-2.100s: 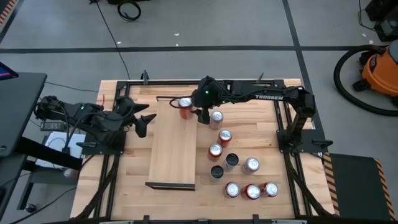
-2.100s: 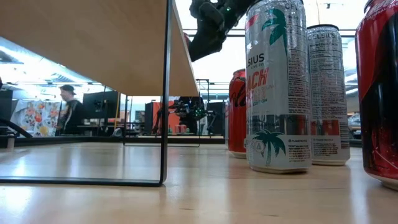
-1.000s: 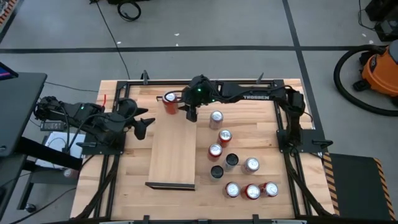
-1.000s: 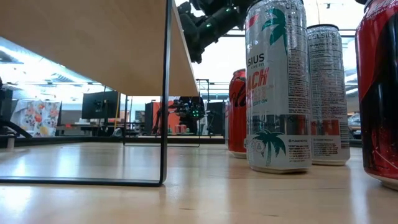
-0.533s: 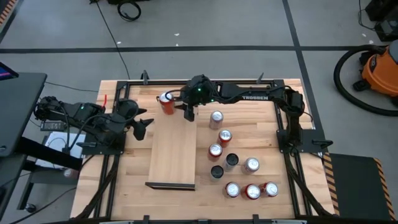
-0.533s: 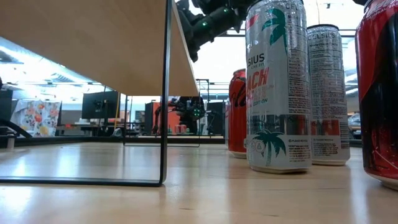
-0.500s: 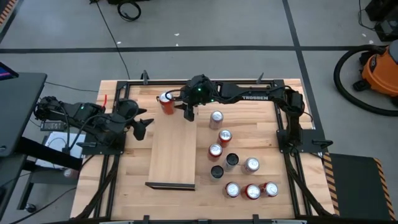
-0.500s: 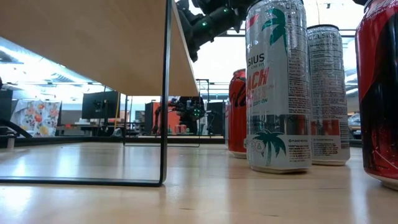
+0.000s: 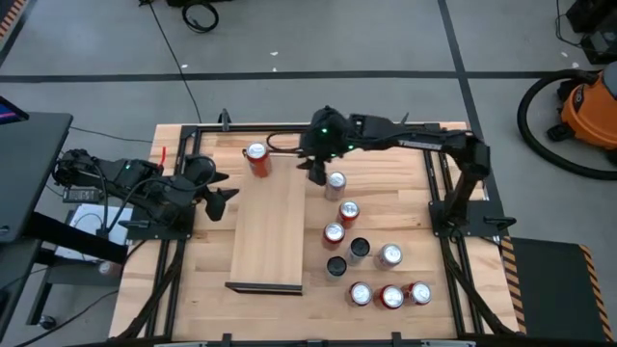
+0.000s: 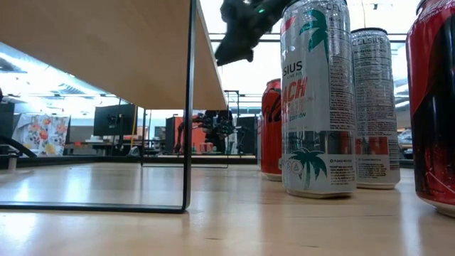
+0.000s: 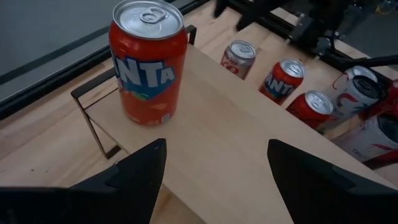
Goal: Pick and place cans onto a shelf
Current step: Put the orange soda can on the shelf aligned with the other orange soda can
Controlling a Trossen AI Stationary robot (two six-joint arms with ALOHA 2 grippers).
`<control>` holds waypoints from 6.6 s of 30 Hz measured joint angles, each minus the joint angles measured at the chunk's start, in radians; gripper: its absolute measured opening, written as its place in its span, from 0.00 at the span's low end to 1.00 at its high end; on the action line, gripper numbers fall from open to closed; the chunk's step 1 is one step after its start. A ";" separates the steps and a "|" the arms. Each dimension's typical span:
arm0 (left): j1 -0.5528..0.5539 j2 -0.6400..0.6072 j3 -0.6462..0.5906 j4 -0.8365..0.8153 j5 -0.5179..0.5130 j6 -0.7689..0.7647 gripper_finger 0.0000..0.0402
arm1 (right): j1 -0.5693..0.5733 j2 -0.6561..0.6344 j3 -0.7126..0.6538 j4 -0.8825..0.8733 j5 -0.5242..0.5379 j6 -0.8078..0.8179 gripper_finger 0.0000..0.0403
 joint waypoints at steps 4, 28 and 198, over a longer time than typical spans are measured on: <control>0.000 0.000 0.000 0.000 -0.002 0.036 0.72 | 0.015 -0.032 0.000 -0.167 -0.054 0.039 0.47; 0.095 -0.073 0.000 -0.001 0.125 0.283 0.72 | 0.241 -0.052 -0.099 -0.511 0.157 0.529 0.83; 0.345 0.627 0.307 0.879 0.327 0.528 0.78 | 0.067 -0.445 -0.025 -0.023 0.039 0.126 0.91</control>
